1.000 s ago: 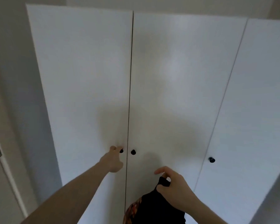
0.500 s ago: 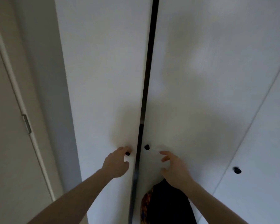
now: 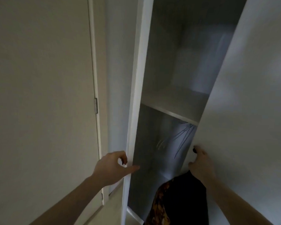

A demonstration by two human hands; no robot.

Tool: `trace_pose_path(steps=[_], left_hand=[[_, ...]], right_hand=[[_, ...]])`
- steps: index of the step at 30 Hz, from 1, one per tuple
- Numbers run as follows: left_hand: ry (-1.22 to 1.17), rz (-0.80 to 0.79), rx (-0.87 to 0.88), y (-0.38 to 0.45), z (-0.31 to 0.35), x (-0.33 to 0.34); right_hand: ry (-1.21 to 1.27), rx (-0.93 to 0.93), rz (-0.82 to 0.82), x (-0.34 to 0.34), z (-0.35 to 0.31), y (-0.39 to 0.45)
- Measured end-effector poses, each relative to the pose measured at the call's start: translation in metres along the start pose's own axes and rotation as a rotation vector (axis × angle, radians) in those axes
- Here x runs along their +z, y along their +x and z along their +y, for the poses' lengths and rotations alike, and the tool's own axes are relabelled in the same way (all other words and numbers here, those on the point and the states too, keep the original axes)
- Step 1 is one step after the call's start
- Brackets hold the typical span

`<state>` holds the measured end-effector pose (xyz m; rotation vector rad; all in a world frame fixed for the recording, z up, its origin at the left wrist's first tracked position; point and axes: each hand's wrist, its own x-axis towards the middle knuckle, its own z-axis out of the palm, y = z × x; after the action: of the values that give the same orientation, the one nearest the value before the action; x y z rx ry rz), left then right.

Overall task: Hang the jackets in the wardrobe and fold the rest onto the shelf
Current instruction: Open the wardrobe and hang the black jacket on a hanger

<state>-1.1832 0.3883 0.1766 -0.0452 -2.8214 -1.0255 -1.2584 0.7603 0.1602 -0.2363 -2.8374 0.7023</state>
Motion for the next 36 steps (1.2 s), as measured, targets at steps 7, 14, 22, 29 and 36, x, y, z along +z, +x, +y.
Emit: trace_pose_path(steps=[7, 14, 22, 29, 36], left_hand=[[0.146, 0.121, -0.116, -0.004, -0.052, -0.052], [0.117, 0.206, -0.153, 0.003, -0.103, -0.092], [0.097, 0.049, -0.218, 0.018, -0.134, -0.127], [0.525, -0.241, -0.087, 0.026, -0.129, -0.166], [0.579, -0.434, 0.232, -0.007, -0.056, -0.131]], right_hand=[[0.084, 0.149, 0.055, 0.012, -0.005, 0.002], [0.119, 0.166, 0.2, 0.024, -0.024, -0.07], [0.117, 0.243, 0.329, 0.012, -0.048, -0.162], [0.145, 0.367, 0.44, 0.001, -0.048, -0.23], [0.109, 0.479, 0.518, -0.022, -0.035, -0.288]])
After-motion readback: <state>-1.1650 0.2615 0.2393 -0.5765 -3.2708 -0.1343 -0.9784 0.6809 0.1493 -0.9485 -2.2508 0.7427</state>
